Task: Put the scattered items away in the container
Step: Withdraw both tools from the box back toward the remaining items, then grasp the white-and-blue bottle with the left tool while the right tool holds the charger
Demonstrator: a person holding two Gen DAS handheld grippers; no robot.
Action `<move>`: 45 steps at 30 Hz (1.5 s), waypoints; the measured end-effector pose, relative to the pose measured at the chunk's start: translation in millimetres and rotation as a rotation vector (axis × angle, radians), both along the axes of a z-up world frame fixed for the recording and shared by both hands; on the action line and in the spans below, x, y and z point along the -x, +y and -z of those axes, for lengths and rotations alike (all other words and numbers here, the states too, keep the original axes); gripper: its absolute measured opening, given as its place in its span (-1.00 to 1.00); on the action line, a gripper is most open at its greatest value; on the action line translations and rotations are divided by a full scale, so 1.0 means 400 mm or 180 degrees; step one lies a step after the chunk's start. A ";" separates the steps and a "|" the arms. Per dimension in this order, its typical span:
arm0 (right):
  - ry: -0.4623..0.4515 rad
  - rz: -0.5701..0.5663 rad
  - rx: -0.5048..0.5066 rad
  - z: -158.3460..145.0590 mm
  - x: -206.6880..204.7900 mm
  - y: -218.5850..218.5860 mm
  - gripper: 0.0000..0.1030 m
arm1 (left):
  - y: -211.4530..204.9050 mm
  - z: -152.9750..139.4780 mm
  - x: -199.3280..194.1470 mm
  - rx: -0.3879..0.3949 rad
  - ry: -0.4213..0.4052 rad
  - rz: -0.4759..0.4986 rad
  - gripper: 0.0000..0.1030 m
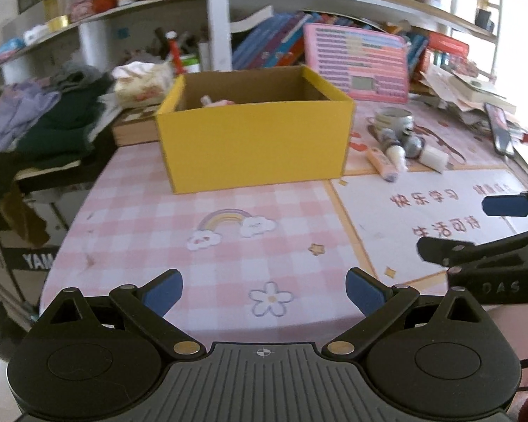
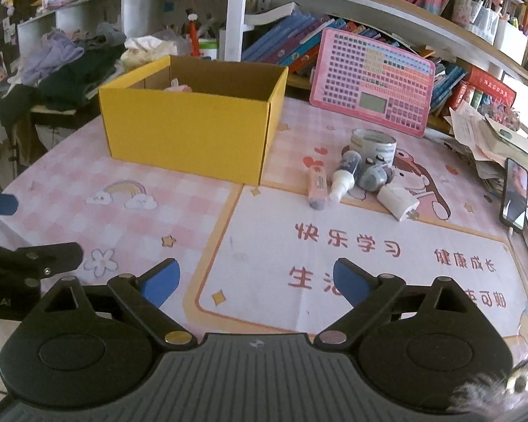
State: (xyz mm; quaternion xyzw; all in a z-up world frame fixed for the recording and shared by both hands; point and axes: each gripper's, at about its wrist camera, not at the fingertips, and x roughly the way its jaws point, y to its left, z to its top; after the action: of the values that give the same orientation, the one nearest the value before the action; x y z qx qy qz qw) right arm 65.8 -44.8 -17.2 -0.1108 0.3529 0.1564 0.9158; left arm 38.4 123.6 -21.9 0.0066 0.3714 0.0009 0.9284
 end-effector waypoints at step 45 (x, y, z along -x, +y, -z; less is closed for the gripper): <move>0.0353 0.0145 -0.0117 0.083 -0.402 -0.388 0.26 | -0.438 0.034 -0.390 -0.0118 0.0213 0.0476 0.62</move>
State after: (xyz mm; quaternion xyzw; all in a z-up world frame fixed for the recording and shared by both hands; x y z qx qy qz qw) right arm 226.4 -200.1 -50.2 -0.0771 0.4026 0.1479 0.9001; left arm 194.5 -51.5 -35.6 0.0516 0.4006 -0.0618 0.9127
